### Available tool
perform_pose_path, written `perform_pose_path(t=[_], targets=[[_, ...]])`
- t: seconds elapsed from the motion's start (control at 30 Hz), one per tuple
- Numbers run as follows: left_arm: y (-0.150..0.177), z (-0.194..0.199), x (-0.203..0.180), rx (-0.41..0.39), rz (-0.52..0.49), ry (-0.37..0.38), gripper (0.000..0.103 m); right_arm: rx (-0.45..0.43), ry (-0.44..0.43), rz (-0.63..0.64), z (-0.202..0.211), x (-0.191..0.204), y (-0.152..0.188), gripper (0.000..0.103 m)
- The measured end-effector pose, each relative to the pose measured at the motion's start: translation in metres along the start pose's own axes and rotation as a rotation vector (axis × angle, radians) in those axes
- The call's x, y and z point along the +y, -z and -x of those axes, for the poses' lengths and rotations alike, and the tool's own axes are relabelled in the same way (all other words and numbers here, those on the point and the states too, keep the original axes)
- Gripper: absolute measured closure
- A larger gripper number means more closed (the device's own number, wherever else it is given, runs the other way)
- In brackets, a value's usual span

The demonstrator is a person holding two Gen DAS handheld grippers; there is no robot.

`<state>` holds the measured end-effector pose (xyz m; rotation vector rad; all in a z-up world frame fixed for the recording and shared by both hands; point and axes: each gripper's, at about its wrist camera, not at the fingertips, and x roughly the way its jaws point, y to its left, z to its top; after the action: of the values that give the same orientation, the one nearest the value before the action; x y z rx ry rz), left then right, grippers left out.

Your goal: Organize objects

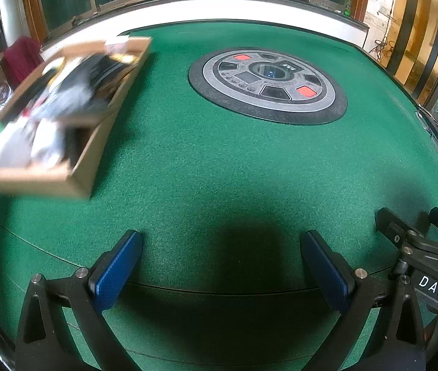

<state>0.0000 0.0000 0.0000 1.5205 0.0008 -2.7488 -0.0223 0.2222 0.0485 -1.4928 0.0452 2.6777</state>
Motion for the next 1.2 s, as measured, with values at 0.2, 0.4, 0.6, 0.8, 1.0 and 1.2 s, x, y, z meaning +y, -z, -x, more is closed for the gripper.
perform_pose_path(t=[0.2, 0.4, 0.6, 0.8, 1.0, 1.2], targets=[[0.0, 0.0, 0.0, 0.0, 0.0, 0.0, 0.001, 0.0, 0.0, 0.001, -0.0005, -0.0008, -0.0012, 0.0], [0.0, 0.0, 0.0001, 0.0, 0.0, 0.0, 0.001, 0.0, -0.002, 0.004, 0.0006, 0.0002, -0.0037, 0.0], [0.0002, -0.0002, 0.0002, 0.001, 0.0, 0.0, 0.001, 0.0, -0.002, 0.004, 0.0004, -0.0001, -0.0043, 0.0], [0.0002, -0.0001, 0.0003, 0.0, 0.0, -0.001, 0.001, 0.0, -0.002, 0.004, 0.0003, -0.002, -0.0031, 0.0], [0.0002, -0.0001, 0.0002, 0.0, 0.0, -0.001, 0.001, 0.0, -0.002, 0.004, 0.0003, -0.002, -0.0031, 0.0], [0.0002, 0.0002, 0.0005, 0.001, 0.0, -0.001, 0.001, 0.0, -0.002, 0.004, 0.0003, -0.002, -0.0031, 0.0]])
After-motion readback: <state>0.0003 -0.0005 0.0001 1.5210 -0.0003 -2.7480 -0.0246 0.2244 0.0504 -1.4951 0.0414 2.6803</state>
